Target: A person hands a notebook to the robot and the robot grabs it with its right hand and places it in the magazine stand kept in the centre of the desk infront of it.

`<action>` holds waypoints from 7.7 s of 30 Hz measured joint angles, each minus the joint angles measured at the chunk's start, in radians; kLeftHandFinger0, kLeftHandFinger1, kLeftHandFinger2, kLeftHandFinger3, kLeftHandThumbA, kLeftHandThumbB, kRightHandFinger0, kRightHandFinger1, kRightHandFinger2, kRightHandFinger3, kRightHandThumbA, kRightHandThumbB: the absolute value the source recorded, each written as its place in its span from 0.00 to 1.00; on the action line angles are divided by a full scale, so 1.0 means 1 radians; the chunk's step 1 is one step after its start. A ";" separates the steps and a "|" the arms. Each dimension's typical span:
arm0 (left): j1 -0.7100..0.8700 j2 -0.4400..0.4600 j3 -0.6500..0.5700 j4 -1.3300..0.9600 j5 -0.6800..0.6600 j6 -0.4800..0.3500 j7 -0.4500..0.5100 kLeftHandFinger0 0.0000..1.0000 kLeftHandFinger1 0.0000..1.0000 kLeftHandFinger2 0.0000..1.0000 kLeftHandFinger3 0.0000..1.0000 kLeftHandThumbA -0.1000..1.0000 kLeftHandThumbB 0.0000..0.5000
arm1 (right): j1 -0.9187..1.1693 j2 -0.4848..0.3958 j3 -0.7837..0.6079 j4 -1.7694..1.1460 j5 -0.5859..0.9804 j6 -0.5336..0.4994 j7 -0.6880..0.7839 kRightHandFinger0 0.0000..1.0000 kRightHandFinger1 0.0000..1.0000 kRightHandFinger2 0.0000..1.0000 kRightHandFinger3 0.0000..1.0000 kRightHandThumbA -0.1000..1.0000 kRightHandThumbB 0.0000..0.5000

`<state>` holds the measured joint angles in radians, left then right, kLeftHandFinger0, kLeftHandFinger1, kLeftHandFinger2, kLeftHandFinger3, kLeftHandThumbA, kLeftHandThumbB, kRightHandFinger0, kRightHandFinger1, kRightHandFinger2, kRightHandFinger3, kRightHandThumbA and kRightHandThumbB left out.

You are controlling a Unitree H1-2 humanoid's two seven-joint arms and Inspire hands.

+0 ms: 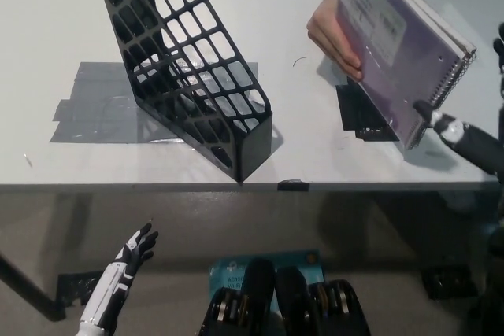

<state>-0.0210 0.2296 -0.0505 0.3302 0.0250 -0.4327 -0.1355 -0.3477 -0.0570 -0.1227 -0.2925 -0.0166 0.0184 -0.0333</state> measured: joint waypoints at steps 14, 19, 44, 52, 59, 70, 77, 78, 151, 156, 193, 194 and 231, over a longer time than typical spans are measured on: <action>0.000 0.000 0.000 -0.002 0.004 0.000 0.000 1.00 1.00 1.00 1.00 1.00 1.00 | -0.202 -0.010 0.030 0.236 0.016 0.061 0.015 1.00 1.00 1.00 1.00 1.00 0.52; -0.001 0.000 0.000 -0.002 0.003 0.000 0.000 1.00 1.00 1.00 1.00 1.00 1.00 | -0.249 -0.013 0.030 0.313 0.035 0.067 0.022 1.00 1.00 1.00 1.00 1.00 0.53; -0.028 0.000 0.001 -0.002 -0.002 0.000 -0.001 1.00 1.00 1.00 1.00 1.00 1.00 | -0.299 0.000 0.080 0.430 0.012 0.207 0.005 0.00 0.00 0.00 0.00 1.00 0.09; -0.029 0.000 0.001 -0.002 -0.002 0.000 -0.001 1.00 1.00 1.00 1.00 1.00 1.00 | -0.281 0.044 0.041 0.388 0.024 0.229 -0.012 0.00 0.00 0.00 0.00 0.96 0.03; -0.032 0.000 0.001 -0.002 -0.002 0.000 -0.002 1.00 1.00 1.00 1.00 1.00 1.00 | -0.270 0.101 -0.016 0.251 0.091 0.271 -0.017 0.00 0.00 0.00 0.00 0.92 0.13; -0.034 0.000 0.001 -0.002 -0.003 0.000 -0.002 1.00 1.00 1.00 1.00 1.00 1.00 | -0.291 0.166 -0.159 0.063 0.272 0.388 -0.049 0.00 0.00 0.00 0.00 0.91 0.00; -0.038 0.000 0.002 -0.002 -0.003 0.000 -0.002 1.00 1.00 1.00 1.00 1.00 1.00 | -0.401 0.196 -0.213 -0.082 0.373 0.442 -0.139 0.00 0.00 0.00 0.00 0.88 0.00; -0.039 0.000 0.002 -0.002 -0.004 0.000 -0.002 1.00 1.00 1.00 1.00 1.00 1.00 | -0.413 0.199 -0.213 -0.095 0.384 0.444 -0.149 0.00 0.00 0.00 0.00 0.88 0.00; -0.065 0.003 0.005 0.000 -0.007 0.000 -0.024 1.00 1.00 1.00 1.00 1.00 1.00 | -0.462 0.394 0.077 0.228 0.291 0.080 -0.526 0.00 0.00 0.00 0.00 0.82 0.00; -0.065 0.003 0.006 0.000 -0.008 0.000 -0.024 1.00 1.00 1.00 1.00 1.00 1.00 | -0.462 0.394 0.077 0.235 0.288 0.053 -0.538 0.00 0.00 0.00 0.00 0.78 0.00; -0.079 0.006 0.007 -0.001 -0.013 0.000 -0.025 1.00 1.00 1.00 1.00 1.00 1.00 | -0.408 0.394 0.181 0.388 0.251 -0.037 -0.553 0.00 0.00 0.00 0.04 0.75 0.00; -0.079 0.006 0.007 -0.001 -0.012 0.000 -0.025 1.00 1.00 1.00 1.00 1.00 1.00 | -0.408 0.393 0.179 0.392 0.247 -0.038 -0.553 0.00 0.00 0.00 0.04 0.75 0.00; -0.109 0.016 0.007 -0.003 -0.023 0.000 -0.029 1.00 1.00 1.00 1.00 1.00 1.00 | -0.522 0.321 0.197 0.469 0.098 0.151 -0.405 0.00 0.00 0.00 0.03 0.67 0.00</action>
<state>-0.1301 0.2455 -0.0439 0.3272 0.0018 -0.4328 -0.1648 -0.8696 0.2638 0.0738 0.1770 0.0816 0.1689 -0.4383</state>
